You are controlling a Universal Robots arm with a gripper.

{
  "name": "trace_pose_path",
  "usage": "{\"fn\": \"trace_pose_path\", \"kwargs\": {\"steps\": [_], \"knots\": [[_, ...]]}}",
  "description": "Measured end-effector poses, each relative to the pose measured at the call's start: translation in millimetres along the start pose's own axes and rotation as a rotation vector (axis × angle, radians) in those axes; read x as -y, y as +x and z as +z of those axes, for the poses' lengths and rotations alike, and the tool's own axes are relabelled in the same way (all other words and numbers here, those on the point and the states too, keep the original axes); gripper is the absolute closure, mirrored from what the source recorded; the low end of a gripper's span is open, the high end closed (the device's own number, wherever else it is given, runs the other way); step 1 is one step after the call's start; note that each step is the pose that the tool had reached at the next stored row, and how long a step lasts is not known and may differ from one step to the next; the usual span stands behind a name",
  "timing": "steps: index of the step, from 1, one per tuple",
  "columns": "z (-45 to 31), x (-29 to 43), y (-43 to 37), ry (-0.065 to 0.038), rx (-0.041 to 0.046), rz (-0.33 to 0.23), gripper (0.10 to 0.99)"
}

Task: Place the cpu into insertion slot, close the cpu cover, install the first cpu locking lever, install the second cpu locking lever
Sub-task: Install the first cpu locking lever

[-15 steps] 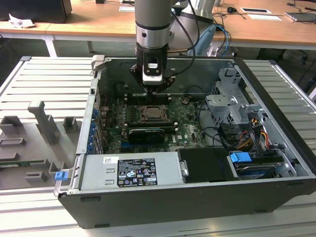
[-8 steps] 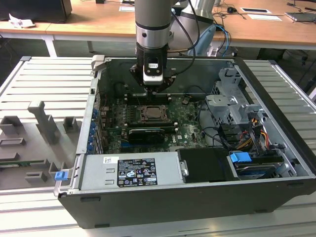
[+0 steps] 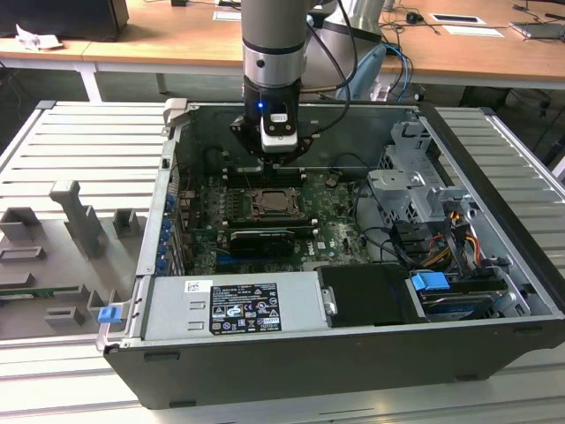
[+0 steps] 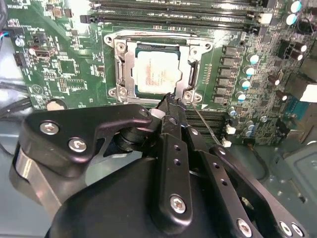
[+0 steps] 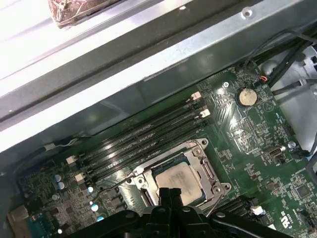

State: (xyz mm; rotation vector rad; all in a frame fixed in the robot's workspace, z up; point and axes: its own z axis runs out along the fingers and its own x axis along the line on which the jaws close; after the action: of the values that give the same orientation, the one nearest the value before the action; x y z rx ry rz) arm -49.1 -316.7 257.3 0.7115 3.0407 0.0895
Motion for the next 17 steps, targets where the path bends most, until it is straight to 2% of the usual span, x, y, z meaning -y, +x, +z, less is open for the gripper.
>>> {"fn": "trace_pose_path", "kwargs": {"steps": [1, 5, 14, 17], "knots": [[0.0, 0.0, 0.0, 0.000, -0.0025, -0.043, 0.980], [0.1, 0.2, -0.1, 0.000, -0.0069, -0.116, 0.980], [0.0, 2.7, -1.1, 0.000, -0.0092, -0.155, 0.980], [-0.1, 2.7, -1.2, -0.001, -0.0125, -0.210, 0.980]]}}
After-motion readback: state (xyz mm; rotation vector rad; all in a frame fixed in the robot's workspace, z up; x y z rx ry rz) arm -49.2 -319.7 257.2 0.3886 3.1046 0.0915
